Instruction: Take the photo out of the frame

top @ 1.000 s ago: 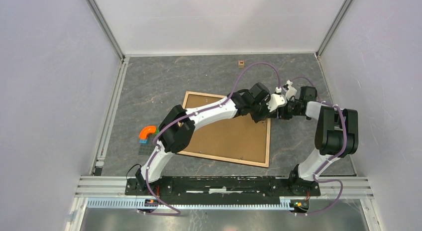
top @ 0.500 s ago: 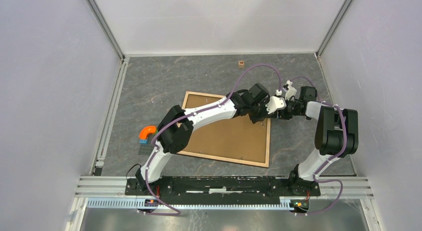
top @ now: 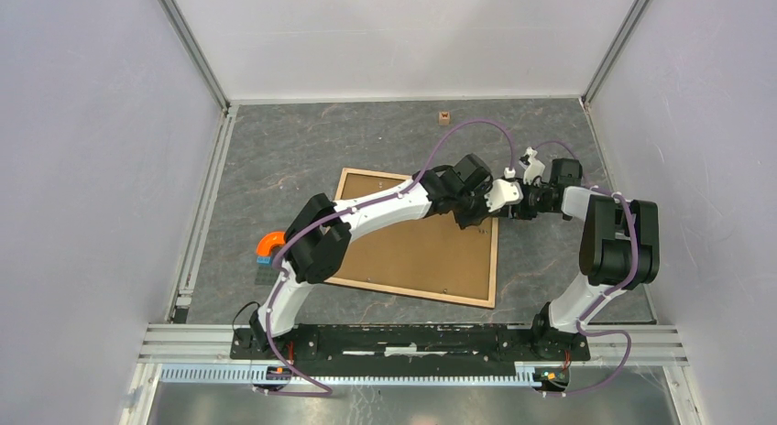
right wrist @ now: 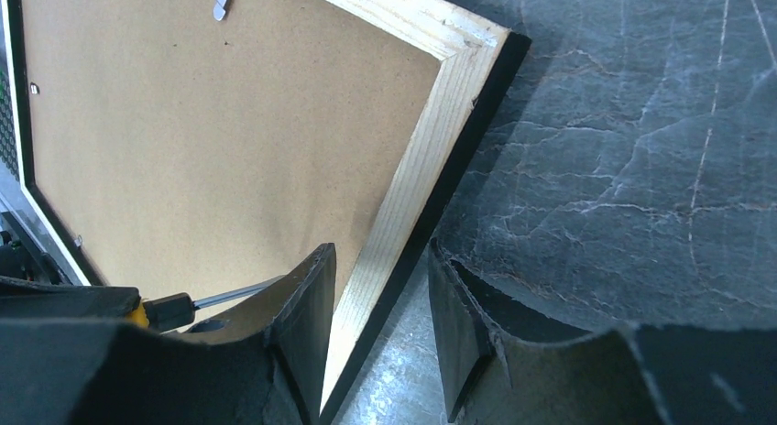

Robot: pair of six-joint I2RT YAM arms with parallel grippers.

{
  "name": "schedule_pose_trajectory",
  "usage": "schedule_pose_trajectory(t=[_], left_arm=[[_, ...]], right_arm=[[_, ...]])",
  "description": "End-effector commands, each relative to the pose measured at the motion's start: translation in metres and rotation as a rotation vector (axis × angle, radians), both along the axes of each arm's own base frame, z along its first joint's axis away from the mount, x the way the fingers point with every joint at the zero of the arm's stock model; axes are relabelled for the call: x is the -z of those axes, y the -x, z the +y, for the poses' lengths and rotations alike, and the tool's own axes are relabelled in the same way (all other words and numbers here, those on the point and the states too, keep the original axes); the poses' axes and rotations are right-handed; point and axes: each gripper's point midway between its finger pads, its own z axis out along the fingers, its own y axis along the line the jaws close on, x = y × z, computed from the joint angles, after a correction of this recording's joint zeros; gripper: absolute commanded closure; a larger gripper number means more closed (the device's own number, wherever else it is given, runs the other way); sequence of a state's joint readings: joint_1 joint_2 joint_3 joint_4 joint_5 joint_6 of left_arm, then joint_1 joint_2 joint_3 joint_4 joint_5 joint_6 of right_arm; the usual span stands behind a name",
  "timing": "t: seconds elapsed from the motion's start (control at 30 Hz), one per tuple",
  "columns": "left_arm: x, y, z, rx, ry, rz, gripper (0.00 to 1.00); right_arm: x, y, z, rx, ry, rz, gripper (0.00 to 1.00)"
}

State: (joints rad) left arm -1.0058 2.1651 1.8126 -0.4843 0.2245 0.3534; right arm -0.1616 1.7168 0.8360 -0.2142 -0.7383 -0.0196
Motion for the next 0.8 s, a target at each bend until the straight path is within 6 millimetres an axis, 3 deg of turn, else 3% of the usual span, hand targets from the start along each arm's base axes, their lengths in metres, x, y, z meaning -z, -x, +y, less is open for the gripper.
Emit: schedule_pose_trajectory(t=[0.0, 0.2, 0.47, 0.63, 0.77], left_arm=[[-0.004, 0.025, 0.014, 0.060, -0.030, 0.074, 0.98], [-0.032, 0.015, 0.027, -0.028, 0.050, 0.124, 0.98], [-0.072, -0.011, 0.081, -0.174, 0.168, 0.159, 0.98], [-0.081, -0.026, 0.121, -0.249, 0.173, 0.132, 0.98], [-0.079, -0.025, 0.145, -0.270, 0.160, 0.116, 0.98]], right_arm=[[0.029, 0.022, -0.006, 0.001, 0.079, 0.106, 0.52], [0.015, 0.019, -0.013, -0.006, 0.138, 0.062, 0.51], [0.021, 0.031, -0.003, -0.052, 0.251, 0.026, 0.50], [0.033, 0.012, -0.017, -0.045, 0.354, 0.037, 0.65], [0.033, -0.024, -0.027, -0.058, 0.414, 0.000, 0.81]])
